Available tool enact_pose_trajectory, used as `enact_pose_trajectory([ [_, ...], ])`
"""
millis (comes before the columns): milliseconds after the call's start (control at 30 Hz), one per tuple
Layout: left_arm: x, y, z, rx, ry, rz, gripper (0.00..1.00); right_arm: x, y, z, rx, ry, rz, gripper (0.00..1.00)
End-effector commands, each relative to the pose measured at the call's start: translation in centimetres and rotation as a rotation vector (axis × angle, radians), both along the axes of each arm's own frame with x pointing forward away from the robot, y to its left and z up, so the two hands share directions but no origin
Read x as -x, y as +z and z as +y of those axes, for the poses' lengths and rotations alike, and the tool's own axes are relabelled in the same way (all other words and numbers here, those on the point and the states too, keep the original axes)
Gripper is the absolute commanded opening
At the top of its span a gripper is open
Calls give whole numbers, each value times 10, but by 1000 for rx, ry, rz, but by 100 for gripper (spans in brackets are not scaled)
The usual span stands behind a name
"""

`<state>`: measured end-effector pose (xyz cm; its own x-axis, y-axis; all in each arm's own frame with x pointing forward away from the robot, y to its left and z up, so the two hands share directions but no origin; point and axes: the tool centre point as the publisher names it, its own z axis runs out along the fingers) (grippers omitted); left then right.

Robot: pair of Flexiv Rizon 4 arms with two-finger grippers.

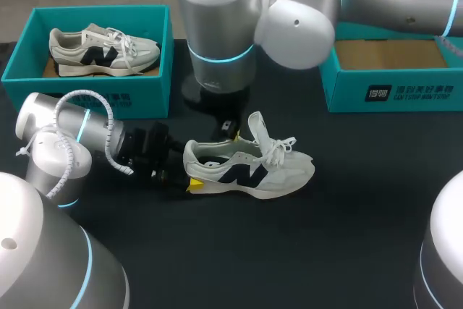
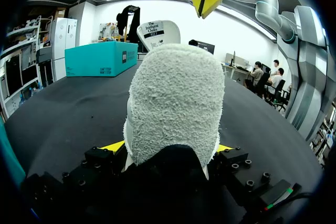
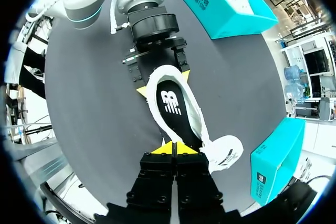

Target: Take the shoe out of the shoebox, open the shoe tongue, remove and reinsert the insole, then place the shoe into the shoebox

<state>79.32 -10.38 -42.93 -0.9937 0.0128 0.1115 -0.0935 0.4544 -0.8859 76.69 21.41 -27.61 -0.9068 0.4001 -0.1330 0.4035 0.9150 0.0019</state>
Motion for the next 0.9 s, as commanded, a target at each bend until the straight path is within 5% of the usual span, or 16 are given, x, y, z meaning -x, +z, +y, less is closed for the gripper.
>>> enact_pose_trajectory([
  [33, 1, -3, -1, -2, -2, 1, 0, -4, -13, 4, 0, 22, 4, 0],
  [600, 1, -3, -1, -2, -2, 1, 0, -9, -16, 9, 52, 66, 38, 0],
  [900, 1, -3, -1, -2, -2, 1, 0, -24, -30, 10, 84, 180, -7, 0],
])
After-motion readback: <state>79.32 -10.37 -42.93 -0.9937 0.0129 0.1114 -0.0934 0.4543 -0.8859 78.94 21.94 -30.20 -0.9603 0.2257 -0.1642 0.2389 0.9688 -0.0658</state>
